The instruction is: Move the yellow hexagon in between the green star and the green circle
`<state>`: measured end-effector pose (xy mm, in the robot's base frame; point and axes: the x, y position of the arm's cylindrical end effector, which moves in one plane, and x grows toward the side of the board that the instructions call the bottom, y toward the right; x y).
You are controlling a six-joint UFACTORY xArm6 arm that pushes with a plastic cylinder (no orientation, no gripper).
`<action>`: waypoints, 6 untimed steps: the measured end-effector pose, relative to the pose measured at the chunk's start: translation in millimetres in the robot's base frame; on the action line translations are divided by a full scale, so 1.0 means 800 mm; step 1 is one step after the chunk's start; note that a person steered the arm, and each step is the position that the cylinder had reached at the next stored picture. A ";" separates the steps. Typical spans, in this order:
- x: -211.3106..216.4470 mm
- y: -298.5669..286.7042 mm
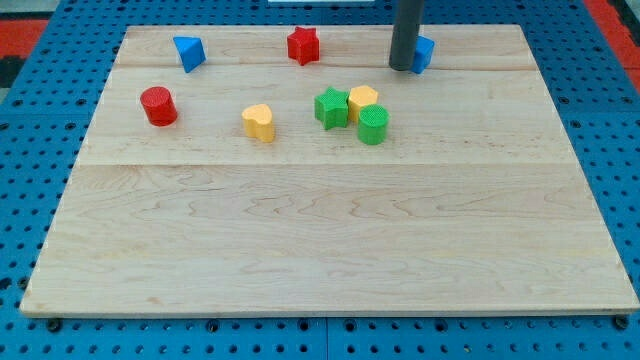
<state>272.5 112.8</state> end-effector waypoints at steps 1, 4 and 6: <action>-0.001 0.031; 0.003 0.005; 0.036 -0.031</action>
